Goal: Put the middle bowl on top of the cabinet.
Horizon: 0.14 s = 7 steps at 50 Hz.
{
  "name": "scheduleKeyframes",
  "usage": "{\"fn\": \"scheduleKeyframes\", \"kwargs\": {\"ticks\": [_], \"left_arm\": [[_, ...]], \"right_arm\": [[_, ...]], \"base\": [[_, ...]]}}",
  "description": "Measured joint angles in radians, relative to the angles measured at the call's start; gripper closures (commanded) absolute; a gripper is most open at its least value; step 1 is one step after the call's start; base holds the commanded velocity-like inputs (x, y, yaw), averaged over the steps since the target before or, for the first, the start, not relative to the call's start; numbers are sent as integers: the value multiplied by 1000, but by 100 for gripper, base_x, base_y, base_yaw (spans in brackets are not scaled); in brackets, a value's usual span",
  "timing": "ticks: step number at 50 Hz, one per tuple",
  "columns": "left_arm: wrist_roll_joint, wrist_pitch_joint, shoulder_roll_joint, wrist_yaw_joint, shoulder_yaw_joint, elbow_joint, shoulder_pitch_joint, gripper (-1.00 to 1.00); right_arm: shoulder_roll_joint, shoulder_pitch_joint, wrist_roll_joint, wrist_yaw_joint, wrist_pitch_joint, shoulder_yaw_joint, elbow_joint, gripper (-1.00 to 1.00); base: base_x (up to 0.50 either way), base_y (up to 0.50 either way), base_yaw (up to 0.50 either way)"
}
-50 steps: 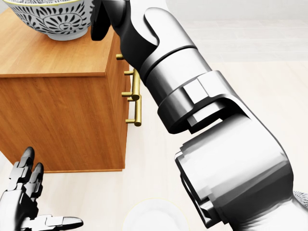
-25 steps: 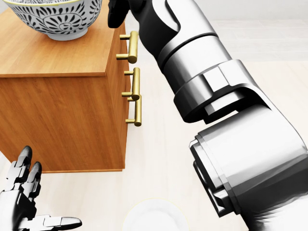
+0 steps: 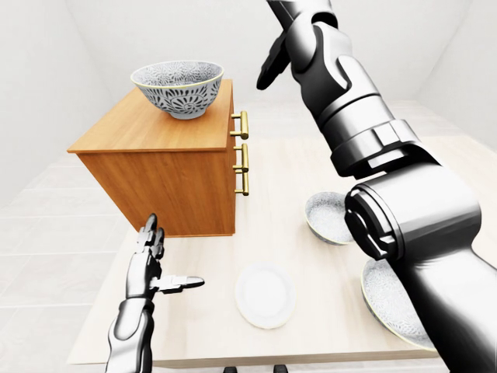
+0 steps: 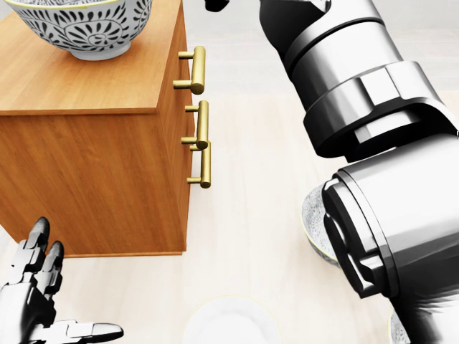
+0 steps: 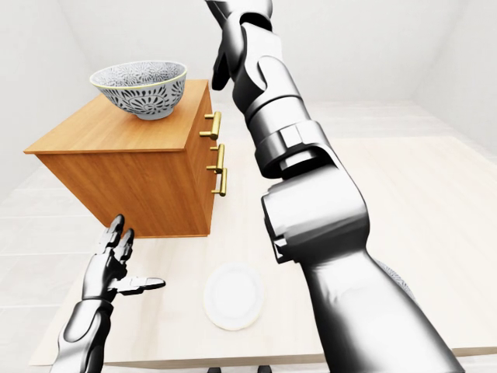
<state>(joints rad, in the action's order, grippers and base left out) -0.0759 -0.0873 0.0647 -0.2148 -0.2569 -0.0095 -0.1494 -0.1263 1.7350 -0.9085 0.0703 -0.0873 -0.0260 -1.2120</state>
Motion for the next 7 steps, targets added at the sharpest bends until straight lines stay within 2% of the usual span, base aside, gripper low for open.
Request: {"fn": "scheduleKeyframes", "kwargs": {"ticks": [7], "left_arm": [[3,0,-1,1,3,2,0,-100]], "right_arm": [[-38,10,8,11,0,11,-8,-100]], "base": [[0,0,0]]}}
